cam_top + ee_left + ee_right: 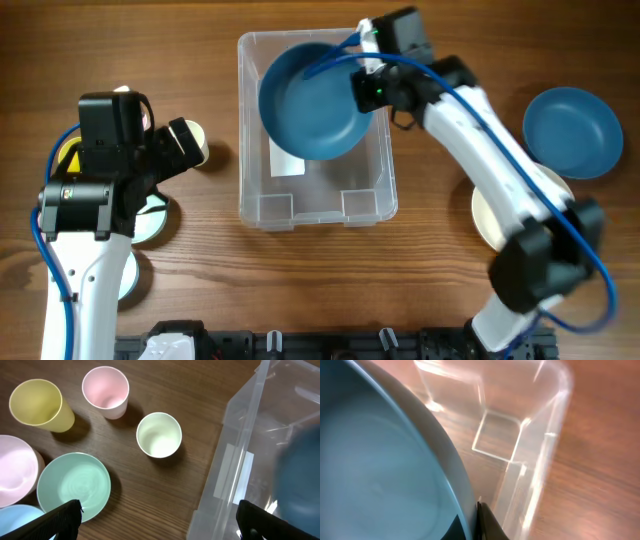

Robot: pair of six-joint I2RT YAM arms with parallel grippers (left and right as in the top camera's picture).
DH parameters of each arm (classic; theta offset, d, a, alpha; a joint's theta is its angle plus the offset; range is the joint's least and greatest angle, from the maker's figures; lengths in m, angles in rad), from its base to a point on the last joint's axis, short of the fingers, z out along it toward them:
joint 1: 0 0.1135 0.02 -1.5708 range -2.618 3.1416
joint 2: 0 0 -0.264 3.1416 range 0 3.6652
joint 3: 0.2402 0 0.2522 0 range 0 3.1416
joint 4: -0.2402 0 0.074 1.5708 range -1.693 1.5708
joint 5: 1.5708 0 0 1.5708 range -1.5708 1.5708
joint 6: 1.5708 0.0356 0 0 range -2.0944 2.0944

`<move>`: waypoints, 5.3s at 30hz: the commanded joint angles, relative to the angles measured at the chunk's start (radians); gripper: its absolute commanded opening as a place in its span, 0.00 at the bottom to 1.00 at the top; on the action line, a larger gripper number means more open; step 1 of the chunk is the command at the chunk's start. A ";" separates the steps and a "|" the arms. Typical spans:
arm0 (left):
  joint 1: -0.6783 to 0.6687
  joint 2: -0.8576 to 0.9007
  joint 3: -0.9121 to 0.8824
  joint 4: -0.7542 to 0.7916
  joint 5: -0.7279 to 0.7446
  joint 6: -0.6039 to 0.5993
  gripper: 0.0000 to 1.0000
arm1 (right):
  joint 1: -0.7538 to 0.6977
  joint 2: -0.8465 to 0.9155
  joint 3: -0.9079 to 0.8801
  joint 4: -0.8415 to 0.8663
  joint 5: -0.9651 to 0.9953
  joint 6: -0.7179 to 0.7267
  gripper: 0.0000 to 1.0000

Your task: Pack container

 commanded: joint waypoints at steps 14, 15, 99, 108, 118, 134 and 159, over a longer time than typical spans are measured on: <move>0.006 0.002 0.015 0.027 -0.018 -0.013 1.00 | 0.001 0.130 0.008 0.177 0.066 0.166 0.04; 0.006 0.002 0.015 0.027 -0.018 -0.013 1.00 | 0.002 0.134 0.008 0.177 0.066 0.164 0.04; 0.158 0.080 0.015 -0.026 -0.005 -0.069 1.00 | 0.262 0.020 0.087 -0.090 -0.117 -0.585 0.04; 0.157 0.080 0.015 -0.014 -0.005 -0.069 1.00 | 0.263 0.072 0.087 -0.041 -0.016 -0.521 0.41; 0.157 0.080 0.015 0.008 -0.005 -0.069 1.00 | -0.235 -0.414 0.087 -0.528 0.267 0.663 0.73; 0.157 0.080 0.015 0.008 -0.005 -0.069 1.00 | -0.484 -0.398 -0.612 -0.268 0.013 0.730 0.90; 0.157 0.080 0.015 0.007 -0.005 -0.069 1.00 | -0.484 -0.251 -0.837 0.183 0.016 0.776 0.30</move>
